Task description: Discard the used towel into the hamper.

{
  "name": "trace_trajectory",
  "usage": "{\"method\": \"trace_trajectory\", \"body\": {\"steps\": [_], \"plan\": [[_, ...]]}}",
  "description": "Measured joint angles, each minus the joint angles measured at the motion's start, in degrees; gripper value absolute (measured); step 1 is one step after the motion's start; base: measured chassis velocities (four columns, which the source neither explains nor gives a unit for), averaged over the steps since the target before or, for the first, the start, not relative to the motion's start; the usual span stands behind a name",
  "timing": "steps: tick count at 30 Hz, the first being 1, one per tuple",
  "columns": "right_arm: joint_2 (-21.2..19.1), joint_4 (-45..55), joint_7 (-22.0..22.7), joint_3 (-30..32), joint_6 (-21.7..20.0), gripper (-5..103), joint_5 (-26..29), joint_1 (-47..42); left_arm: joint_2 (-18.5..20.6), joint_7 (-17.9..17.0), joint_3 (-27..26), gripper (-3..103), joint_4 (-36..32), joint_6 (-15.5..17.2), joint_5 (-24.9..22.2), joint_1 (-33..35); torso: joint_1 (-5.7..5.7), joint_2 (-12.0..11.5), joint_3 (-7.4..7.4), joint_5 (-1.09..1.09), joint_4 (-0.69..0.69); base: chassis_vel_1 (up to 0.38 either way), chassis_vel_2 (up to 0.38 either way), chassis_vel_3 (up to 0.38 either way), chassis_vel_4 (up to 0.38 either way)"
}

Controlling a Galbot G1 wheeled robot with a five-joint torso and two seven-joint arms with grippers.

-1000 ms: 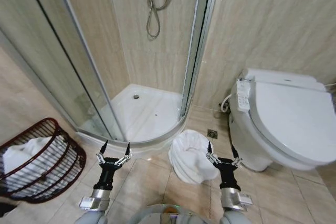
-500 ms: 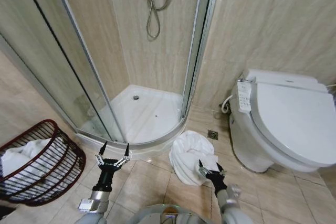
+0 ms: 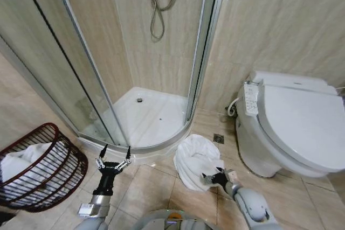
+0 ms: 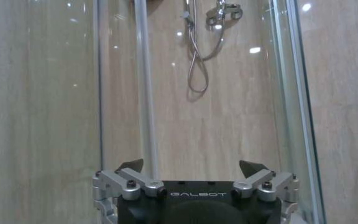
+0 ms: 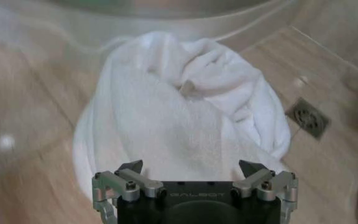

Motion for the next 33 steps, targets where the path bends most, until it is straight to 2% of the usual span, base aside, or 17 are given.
{"method": "trace_trajectory", "body": {"steps": [2,3,6,11,13,16,18,26,33], "plan": [[-3.7,-1.8,-1.4,-2.3,3.3,100,-0.6,1.3,0.2,0.0,-0.3,100,0.1,0.0,-0.2,0.0,0.00,0.0,0.00,0.01,0.01,0.000,0.000,0.000,0.000],[-3.7,-1.8,-1.4,-2.3,3.3,100,-0.6,1.3,0.2,0.0,-0.3,100,0.1,0.0,-0.2,0.0,0.00,0.0,0.00,0.01,0.01,0.000,0.000,0.000,0.000],[-7.8,-4.6,-3.6,-4.3,10.7,100,-1.0,2.9,0.4,0.0,-0.7,100,0.4,-0.2,-0.3,0.1,0.00,0.0,0.00,0.00,0.00,0.000,0.000,0.000,0.000],[-9.4,-6.1,-4.5,-6.1,14.4,100,-0.5,5.0,0.3,0.0,-0.7,100,1.0,-0.6,-0.3,0.1,0.00,0.0,0.00,-0.02,0.00,0.000,0.000,0.000,0.000],[-10.1,-7.8,-5.1,-8.5,16.4,100,1.3,7.7,-0.6,0.0,-0.8,100,1.6,-0.7,0.2,-0.3,0.00,0.0,0.00,-0.02,0.00,0.000,0.000,0.000,0.000],[-10.3,-9.1,-5.7,-10.5,16.7,100,3.3,9.7,-1.2,0.1,-0.6,100,1.9,-0.7,0.7,-0.3,0.00,0.0,0.00,-0.03,0.01,0.000,0.000,0.000,0.000],[-9.9,-12.3,-7.8,-12.2,19.0,100,4.6,12.7,-1.7,0.1,-0.5,100,1.9,-0.6,1.2,-0.2,0.00,0.0,0.00,-0.04,0.01,0.000,0.000,0.000,0.000],[-7.0,-22.2,-12.7,-16.3,22.1,100,5.4,19.9,-1.8,0.2,-1.6,100,1.7,0.0,1.4,-0.3,0.00,0.0,0.00,-0.02,0.00,0.000,0.000,0.000,0.000],[-4.1,-27.4,-13.9,-19.6,22.4,100,5.2,24.5,-1.6,0.4,-1.7,100,2.3,1.1,1.4,-1.5,0.00,0.0,0.00,-0.04,0.00,0.000,0.000,0.000,0.000]]}}
